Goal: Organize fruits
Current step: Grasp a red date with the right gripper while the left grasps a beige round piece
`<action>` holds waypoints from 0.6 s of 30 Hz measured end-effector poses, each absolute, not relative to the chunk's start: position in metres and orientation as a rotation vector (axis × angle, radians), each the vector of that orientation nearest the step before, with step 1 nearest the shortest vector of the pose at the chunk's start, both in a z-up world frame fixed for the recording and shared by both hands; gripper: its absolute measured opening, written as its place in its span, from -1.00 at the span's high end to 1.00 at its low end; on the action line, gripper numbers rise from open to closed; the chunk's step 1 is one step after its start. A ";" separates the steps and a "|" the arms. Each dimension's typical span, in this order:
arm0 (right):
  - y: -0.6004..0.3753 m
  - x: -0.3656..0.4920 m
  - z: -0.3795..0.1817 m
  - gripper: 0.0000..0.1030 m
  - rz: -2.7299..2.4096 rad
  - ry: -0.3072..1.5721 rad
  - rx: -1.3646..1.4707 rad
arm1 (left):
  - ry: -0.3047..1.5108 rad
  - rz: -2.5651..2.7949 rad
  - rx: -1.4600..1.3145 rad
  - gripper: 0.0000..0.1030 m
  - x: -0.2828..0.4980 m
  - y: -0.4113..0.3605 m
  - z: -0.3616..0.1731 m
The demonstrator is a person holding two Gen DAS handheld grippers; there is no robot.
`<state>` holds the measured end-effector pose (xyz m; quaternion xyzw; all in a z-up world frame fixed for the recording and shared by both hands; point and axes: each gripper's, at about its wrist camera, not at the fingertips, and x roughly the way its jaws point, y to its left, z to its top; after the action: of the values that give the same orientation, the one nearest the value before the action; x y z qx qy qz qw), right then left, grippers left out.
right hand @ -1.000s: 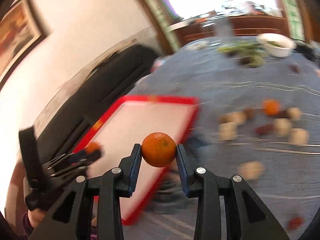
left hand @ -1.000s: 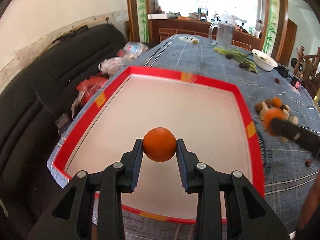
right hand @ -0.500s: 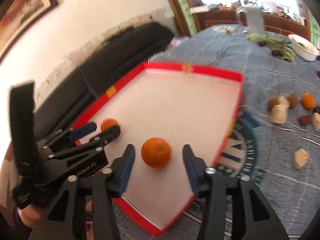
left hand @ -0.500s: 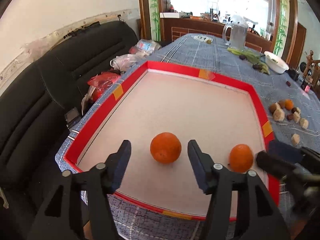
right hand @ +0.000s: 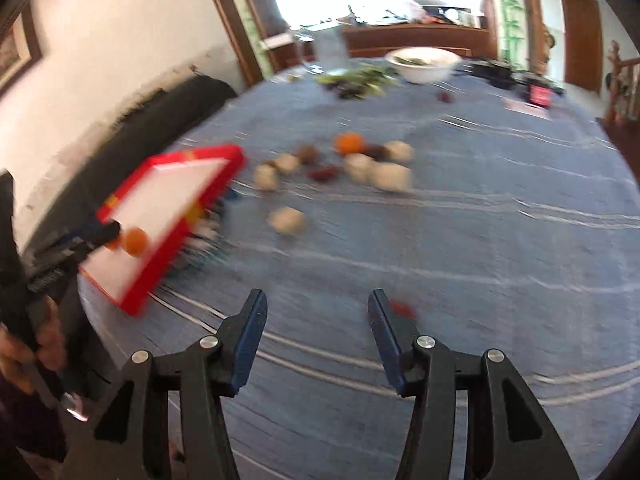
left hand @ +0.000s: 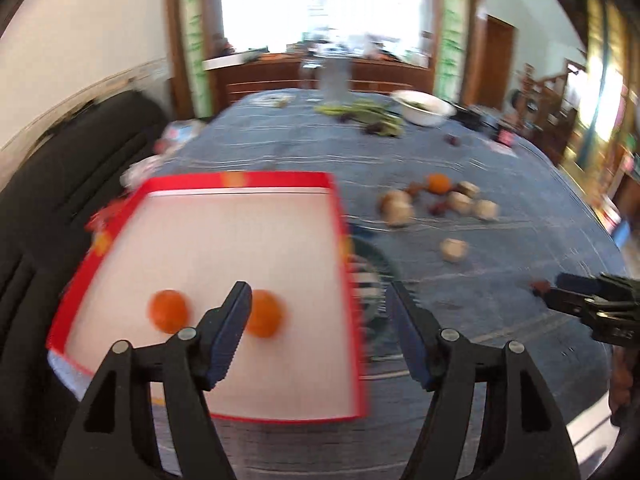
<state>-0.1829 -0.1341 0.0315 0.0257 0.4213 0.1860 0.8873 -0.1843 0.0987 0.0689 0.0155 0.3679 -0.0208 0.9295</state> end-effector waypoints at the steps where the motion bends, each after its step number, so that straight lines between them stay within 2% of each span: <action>1: -0.139 -0.183 0.028 -0.02 0.366 0.884 0.042 | 0.760 -0.065 0.045 -0.47 -0.183 0.090 0.068; 3: -0.141 -0.180 0.023 0.01 0.333 0.898 0.028 | 0.772 -0.094 0.064 -0.48 -0.182 0.077 0.066; 5: -0.143 -0.171 0.018 0.17 0.325 0.912 0.014 | 0.786 -0.121 0.075 -0.48 -0.180 0.067 0.065; 11: -0.135 -0.159 0.010 0.39 0.262 0.898 -0.069 | 0.820 -0.143 0.086 -0.48 -0.165 0.052 0.062; 18: -0.140 -0.157 0.010 0.42 0.267 0.882 -0.060 | 0.874 -0.188 0.114 -0.48 -0.132 0.024 0.053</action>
<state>-0.1567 -0.1403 0.0096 -0.0289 0.4257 0.1288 0.8952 -0.1320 0.0242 0.0533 0.0553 0.4225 -0.0908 0.9001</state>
